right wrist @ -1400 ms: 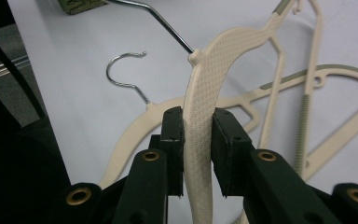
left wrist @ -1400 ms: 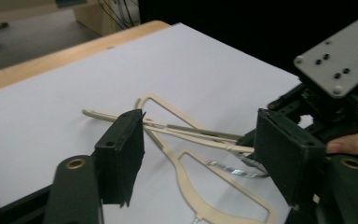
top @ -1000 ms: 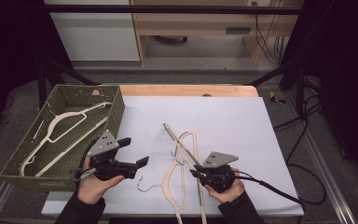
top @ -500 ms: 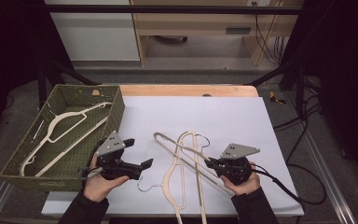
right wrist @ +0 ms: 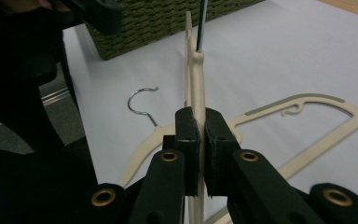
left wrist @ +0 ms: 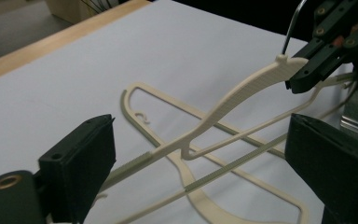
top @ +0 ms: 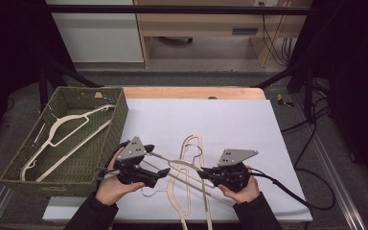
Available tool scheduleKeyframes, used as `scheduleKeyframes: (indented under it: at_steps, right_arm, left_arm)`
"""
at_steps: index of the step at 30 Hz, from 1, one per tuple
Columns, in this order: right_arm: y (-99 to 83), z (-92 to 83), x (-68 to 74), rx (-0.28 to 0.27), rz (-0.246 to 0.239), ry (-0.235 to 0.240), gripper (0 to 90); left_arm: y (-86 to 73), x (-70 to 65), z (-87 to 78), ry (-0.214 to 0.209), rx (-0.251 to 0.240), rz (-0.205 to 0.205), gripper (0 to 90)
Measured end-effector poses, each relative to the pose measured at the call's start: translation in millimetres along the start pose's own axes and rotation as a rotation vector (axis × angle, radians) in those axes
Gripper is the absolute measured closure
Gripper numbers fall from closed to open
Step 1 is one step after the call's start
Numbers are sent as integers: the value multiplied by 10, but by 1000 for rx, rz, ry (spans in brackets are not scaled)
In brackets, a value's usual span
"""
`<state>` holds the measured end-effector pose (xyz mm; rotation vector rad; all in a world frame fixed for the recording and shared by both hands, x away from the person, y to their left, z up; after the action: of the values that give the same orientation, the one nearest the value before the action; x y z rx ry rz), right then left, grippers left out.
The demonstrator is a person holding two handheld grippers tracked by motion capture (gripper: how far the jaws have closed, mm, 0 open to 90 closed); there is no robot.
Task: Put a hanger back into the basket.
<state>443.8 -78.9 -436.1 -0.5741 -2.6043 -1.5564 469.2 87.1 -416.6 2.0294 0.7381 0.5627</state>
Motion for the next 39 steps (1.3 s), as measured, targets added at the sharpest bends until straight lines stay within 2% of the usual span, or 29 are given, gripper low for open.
scheduleKeyframes:
  at_steps: [5,9,14,18,21,23,25,29,30,31,32,33,34,36,39]
  right_arm:
    - [30,23,79,-4,-15,41,866]
    - [39,45,128,0,-23,68,866]
    - [36,74,160,8,-33,92,865]
    - [27,86,168,12,-31,105,865]
    - [22,89,172,16,-29,111,865]
    - [27,95,175,10,-30,115,860]
    - [40,95,158,-3,-36,93,832]
    - [54,71,80,-15,-62,6,760]
    - [54,72,72,-16,-65,-4,748]
    - [52,77,61,-16,-67,-15,736]
    - [47,80,50,-14,-68,-25,724]
    - [44,85,41,-13,-72,-33,706]
    - [43,89,28,-13,-76,-44,683]
    - [41,91,5,-13,-80,-65,639]
    - [42,88,-20,-16,-87,-93,589]
  left_arm:
    - [-30,-150,160,-54,50,52,155]
    - [-50,-241,227,-89,63,95,276]
    - [-66,-297,241,-100,60,125,461]
    - [-98,-300,219,-108,80,143,614]
    - [-122,-303,195,-107,94,164,642]
    - [-130,-281,173,-94,108,193,654]
    - [-120,-296,154,-84,107,176,680]
    - [-123,-342,117,-107,117,166,758]
    - [-121,-359,114,-109,121,152,766]
    - [-125,-363,110,-106,128,153,771]
    - [-136,-357,103,-102,142,170,776]
    - [-135,-376,103,-106,142,162,782]
    - [-133,-404,101,-114,140,149,791]
    - [-133,-429,92,-125,144,151,809]
    - [-111,-490,75,-152,134,122,831]
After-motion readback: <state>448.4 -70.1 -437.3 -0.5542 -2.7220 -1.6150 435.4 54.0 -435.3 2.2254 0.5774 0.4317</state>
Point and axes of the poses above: each handheld gripper's, and its own axes: z roughly forward along the jaws, y roughly out of its top, x roughly to its left, the point moved 9 cm from there along z, roughly forward along the jaws, and after that the axes turned 14 degrees about y, right-handed, at the moved point
